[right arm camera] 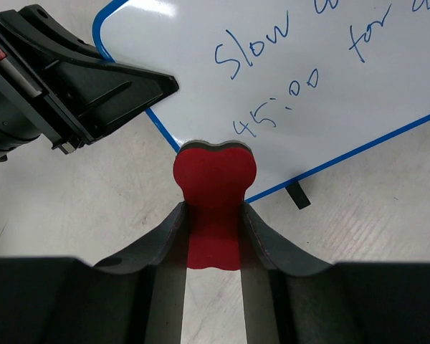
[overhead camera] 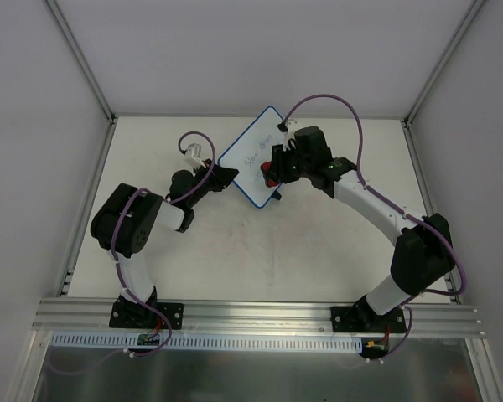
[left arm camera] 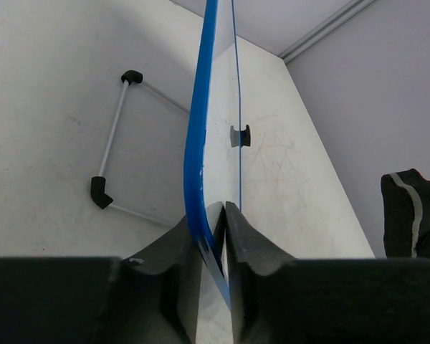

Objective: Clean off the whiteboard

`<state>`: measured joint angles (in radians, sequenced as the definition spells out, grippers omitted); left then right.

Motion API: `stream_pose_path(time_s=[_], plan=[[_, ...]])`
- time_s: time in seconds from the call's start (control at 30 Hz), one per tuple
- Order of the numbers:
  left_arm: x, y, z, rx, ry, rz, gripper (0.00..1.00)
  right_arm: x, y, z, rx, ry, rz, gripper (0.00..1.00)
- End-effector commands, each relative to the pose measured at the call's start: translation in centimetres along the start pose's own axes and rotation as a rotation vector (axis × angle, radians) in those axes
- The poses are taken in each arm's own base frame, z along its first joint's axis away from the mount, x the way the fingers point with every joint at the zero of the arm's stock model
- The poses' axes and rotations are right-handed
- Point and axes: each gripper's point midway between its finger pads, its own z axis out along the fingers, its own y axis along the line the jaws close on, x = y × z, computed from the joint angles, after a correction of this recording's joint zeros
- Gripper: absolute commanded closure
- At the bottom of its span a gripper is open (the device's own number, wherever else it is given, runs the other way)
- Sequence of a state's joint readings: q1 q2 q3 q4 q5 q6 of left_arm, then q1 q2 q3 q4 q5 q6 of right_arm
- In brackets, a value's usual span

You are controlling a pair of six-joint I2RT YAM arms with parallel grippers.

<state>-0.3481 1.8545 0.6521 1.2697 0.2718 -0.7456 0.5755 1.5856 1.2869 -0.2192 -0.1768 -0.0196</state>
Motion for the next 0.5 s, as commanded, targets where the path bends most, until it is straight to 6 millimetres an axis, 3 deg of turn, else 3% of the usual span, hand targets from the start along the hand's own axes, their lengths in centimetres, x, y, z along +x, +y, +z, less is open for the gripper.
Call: stream_pose_path(time_s=[0.0,0.1,0.47], plan=[[-7.3,-7.5,-0.8,0.281,-0.304,0.117,0.91,-1.8,0.3,0.1,-0.03,-0.055,-0.013,1.0],[-7.2,-7.4,-1.0,0.293,-0.287,0.115,1.0,-1.7,0.3,0.2,-0.032,-0.055,-0.014,1.0],[-6.2,-6.4,-1.1,0.35,-0.184,0.1,1.0,-1.6,0.0,0.3,-0.026,-0.055,-0.011,1.0]])
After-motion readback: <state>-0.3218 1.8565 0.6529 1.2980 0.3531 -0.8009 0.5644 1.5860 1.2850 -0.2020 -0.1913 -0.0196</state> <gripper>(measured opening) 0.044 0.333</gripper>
